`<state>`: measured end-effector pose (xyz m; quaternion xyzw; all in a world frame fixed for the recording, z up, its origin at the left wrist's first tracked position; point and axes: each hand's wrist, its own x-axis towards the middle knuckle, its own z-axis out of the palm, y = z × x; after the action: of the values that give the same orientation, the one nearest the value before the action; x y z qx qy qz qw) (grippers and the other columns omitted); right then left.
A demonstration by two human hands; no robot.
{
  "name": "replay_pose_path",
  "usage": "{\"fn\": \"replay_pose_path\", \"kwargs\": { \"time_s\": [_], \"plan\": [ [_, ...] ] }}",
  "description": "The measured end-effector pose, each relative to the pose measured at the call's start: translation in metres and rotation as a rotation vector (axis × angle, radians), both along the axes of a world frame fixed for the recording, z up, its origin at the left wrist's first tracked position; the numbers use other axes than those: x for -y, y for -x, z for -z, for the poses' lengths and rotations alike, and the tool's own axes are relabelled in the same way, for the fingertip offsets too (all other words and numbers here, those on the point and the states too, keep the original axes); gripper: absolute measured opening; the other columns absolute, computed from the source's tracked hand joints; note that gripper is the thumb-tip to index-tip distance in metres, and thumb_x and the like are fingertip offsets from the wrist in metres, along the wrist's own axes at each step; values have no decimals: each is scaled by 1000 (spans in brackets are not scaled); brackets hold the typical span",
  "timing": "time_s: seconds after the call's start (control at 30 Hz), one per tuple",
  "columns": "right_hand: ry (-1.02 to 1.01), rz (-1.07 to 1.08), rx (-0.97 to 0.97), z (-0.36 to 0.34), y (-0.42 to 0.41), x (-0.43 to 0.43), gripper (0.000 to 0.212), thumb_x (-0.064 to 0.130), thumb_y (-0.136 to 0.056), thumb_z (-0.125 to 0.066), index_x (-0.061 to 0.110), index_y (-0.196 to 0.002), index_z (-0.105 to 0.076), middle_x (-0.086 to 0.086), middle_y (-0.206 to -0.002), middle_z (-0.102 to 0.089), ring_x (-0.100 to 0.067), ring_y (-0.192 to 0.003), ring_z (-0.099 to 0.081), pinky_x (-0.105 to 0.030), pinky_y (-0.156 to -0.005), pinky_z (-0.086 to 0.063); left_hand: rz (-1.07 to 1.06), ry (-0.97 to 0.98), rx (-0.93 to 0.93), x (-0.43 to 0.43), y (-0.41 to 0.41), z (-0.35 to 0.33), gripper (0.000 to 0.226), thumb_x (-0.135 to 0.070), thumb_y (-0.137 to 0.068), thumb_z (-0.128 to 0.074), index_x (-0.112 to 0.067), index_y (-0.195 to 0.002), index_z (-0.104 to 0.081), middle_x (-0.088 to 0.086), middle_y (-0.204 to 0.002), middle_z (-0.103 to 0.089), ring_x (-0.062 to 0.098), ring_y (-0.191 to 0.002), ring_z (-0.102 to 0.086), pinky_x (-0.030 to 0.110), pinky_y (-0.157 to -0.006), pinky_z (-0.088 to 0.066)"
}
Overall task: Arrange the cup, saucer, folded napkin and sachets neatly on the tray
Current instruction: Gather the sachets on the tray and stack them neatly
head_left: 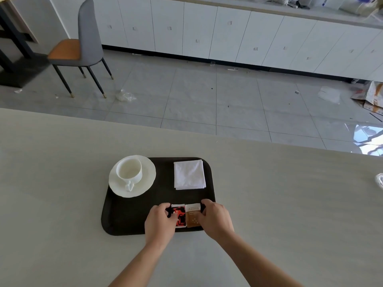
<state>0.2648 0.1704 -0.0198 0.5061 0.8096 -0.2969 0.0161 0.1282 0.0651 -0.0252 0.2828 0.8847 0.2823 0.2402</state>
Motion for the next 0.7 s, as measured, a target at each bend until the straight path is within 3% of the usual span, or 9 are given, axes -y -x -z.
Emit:
{"fn": "replay_pose_path", "kwargs": {
  "time_s": [0.27,0.7],
  "plan": [
    [29,19,-32,0,-3,-2,28,22,-93,-56,19,-121,-59,3,-98,-71,-12,-77,-57,-17,-53,-44,11,-17,29,2,-1,-2,37,-19,-84,-67,-18,-121,-63,-10,-80,-54,5,-73,-57,28,-69,-54],
    [47,10,-50,-5,-4,0,20,27,-96,-55,23,-115,-62,2,-109,-72,-12,-84,-61,-10,-47,-39,10,-13,39,1,1,-2,38,-19,-84,-64,-16,-122,-62,-6,-80,-57,7,-74,-57,25,-68,-48]
  ]
}}
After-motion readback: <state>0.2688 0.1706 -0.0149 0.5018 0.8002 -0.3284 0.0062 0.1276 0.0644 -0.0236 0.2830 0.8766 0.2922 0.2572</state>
